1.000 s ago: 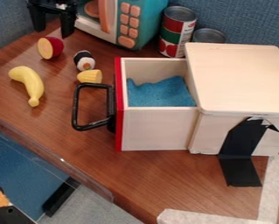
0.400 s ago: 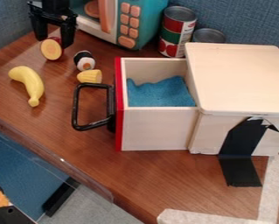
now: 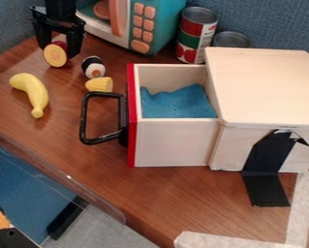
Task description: Puuting an object into the drawer
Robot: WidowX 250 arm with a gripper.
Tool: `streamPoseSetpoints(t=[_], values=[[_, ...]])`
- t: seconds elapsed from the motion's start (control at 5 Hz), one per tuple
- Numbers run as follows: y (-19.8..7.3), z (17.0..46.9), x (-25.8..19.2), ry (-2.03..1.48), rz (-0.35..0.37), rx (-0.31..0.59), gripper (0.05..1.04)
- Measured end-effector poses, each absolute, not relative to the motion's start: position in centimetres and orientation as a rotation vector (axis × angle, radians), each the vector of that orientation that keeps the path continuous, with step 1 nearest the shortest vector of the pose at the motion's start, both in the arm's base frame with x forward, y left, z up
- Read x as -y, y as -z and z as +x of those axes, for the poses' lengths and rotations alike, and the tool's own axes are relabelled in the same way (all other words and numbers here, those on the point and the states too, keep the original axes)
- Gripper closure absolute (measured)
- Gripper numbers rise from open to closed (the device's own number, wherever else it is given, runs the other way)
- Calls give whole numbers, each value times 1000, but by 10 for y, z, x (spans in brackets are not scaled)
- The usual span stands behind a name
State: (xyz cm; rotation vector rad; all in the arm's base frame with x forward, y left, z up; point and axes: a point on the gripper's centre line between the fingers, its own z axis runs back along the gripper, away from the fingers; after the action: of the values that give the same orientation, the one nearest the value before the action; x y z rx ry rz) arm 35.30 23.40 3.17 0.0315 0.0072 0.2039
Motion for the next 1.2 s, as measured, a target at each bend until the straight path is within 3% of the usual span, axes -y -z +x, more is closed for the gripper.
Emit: streamPoseSetpoints(t=[0.2,0.4,0.6,0.8,1.0,1.2], values=[[-23,358,-230,-279,3,36,84],[-11,354,-233,-339,18,-12,133],[-11,356,-235,-387,21,-12,282],[-11,355,-231,-381,2,-2,282],[-40,352,-216,-342,-64,42,282],[-85,351,-202,-325,-126,110,282]])
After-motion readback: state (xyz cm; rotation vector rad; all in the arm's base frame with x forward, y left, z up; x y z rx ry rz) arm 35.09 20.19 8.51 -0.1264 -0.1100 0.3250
